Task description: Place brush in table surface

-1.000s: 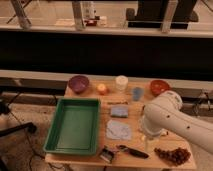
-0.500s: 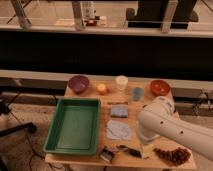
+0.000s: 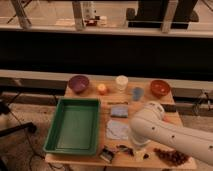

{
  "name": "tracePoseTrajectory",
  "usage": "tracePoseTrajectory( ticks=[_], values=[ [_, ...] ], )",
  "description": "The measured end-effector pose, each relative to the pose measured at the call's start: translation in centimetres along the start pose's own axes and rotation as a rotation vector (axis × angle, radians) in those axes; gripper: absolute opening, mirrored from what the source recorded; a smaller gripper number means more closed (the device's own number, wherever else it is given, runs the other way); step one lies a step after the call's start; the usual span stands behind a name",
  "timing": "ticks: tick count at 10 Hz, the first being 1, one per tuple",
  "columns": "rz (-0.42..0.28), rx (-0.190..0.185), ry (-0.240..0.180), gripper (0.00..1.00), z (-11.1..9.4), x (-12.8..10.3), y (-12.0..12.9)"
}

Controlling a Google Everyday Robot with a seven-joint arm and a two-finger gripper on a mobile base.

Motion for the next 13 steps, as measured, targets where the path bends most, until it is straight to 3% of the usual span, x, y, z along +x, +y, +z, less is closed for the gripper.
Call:
tracePoseTrajectory(
  ticks=[5,13],
  values=[
    [-0.003,0.004,-0.009,0.80,2.3,-1.3,0.2],
    [0.025,-0.026,-0.064,0.80,6.0,-2.4,0.3]
  ],
)
